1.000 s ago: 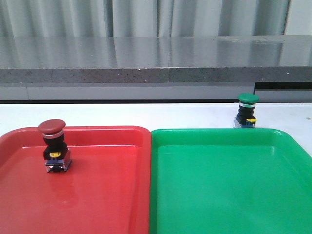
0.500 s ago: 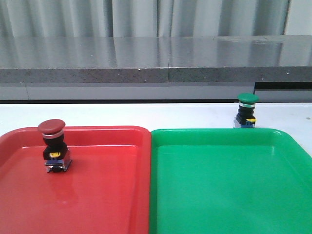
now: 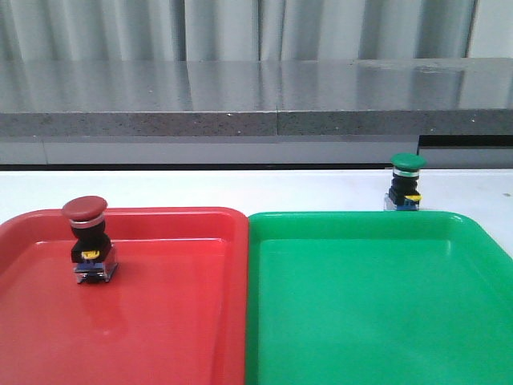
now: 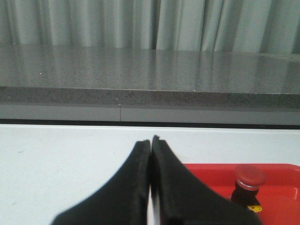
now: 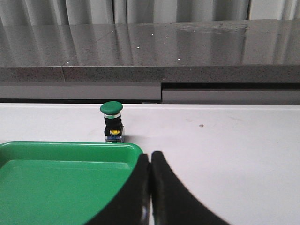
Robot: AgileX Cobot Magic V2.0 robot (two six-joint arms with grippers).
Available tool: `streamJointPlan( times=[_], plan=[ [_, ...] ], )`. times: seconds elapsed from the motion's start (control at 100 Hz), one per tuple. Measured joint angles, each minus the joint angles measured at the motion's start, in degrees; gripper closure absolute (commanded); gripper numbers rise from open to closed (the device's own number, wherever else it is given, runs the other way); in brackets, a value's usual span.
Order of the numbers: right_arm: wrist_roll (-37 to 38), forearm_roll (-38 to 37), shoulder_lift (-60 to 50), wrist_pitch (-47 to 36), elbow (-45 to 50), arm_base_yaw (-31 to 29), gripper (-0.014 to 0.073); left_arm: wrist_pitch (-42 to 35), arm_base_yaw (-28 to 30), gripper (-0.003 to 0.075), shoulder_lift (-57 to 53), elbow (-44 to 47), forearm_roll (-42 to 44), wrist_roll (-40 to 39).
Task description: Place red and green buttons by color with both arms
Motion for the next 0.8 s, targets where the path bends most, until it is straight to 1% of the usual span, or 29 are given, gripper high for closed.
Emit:
streamJointPlan(
  times=[0.14, 0.31, 0.45, 0.55, 0.63, 0.8],
  plan=[
    [0.0, 0.0, 0.0, -1.0, 0.0, 0.0, 0.0660, 0.0, 0.0, 0.0739, 0.0, 0.0, 0.0, 0.0],
    [0.0, 0.0, 0.0, -7.4, 0.0, 0.0, 0.0660, 0.0, 0.0, 0.0739, 0.0, 0.0, 0.0, 0.0],
    [0.0, 0.0, 0.0, -6.8, -3.0, 0.0, 0.0660, 0.0, 0.0, 0.0739, 0.0, 0.0, 0.0, 0.0],
    [0.0, 0.0, 0.9, -3.3, -7.7, 0.0, 0.0660, 0.0, 0.0, 0.0739, 0.0, 0.0, 0.0, 0.0],
    [0.0, 0.0, 3.9, 0.8, -12.6, 0.0, 0.0660, -0.1, 0.0, 0.0739, 0.0, 0.0, 0.0, -0.1],
    [0.0, 0.0, 13.0, 15.0, -24.2, 0.0, 0.0660, -0.1, 0.0, 0.0739, 0.0, 0.0, 0.0, -0.1]
  ],
)
